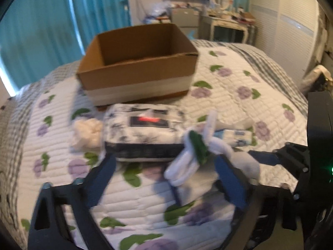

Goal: Organize soft objects
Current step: 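Grasp the white pipe-cleaner bunny with the left gripper while the right grasps the white mesh sock, then carry the bunny and sock over the box and open both grippers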

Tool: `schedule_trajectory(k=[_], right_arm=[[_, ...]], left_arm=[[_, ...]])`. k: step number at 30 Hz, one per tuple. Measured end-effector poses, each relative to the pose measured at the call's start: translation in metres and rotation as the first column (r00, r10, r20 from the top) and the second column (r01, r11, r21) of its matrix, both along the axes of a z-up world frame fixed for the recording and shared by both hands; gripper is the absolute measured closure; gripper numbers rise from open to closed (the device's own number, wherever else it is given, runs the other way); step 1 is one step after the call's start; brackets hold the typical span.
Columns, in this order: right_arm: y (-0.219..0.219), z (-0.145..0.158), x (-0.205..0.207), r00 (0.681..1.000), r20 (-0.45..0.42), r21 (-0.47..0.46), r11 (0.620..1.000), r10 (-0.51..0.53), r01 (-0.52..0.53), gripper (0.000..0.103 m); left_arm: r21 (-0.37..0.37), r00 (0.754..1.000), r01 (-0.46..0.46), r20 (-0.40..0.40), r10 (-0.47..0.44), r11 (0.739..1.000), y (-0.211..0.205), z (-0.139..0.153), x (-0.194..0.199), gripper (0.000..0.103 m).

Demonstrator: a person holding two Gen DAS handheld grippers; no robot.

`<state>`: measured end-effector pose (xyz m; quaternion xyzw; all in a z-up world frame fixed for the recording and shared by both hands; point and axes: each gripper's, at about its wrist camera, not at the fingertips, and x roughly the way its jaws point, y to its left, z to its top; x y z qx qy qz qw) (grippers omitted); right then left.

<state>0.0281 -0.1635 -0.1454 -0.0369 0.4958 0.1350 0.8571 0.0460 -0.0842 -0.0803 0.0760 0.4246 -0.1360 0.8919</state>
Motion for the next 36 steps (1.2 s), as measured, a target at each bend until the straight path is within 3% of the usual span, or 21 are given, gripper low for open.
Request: schedule_trajectory(k=[2,4,6,8,9,22,36], right_arm=[[-0.001,-0.001,0.001,1.0,-0.002,0.002,1.0,0.002,-0.002,0.037],[-0.001,-0.002,0.002,1.0,-0.003,0.007,1.0,0.002,-0.002,0.037],[-0.002,-0.003,0.001,1.0,-0.004,0.013,1.0,0.002,-0.002,0.037],[-0.003,-0.003,0.001,1.0,-0.007,0.012,1.0,0.0,0.0,0.037],[-0.003,-0.003,0.001,1.0,-0.006,0.013,1.0,-0.001,0.001,0.037],[-0.005,0.04,-0.029,0.998,0.065,-0.045,0.999,-0.025,0.028,0.037],[0.0,0.127,-0.039,0.961,0.272,-0.038,0.997,-0.058,0.071,0.037]], left_arm=[[-0.013,0.998,0.032,-0.047,-0.032,0.999,-0.006,-0.007,0.007,0.032],[-0.024,0.993,0.06,-0.104,-0.062,0.998,-0.01,-0.016,0.012,0.059],[-0.039,0.987,0.079,-0.137,-0.084,0.996,-0.014,-0.022,0.013,0.072],[-0.058,0.985,0.097,-0.14,-0.104,0.994,-0.014,-0.022,0.011,0.077],[-0.061,0.985,0.098,-0.134,-0.106,0.993,-0.013,-0.02,0.009,0.089],[-0.121,0.998,0.067,-0.012,-0.069,0.99,0.018,0.031,-0.027,0.091],[-0.143,0.987,-0.008,0.156,0.031,0.99,0.06,0.106,-0.038,0.091]])
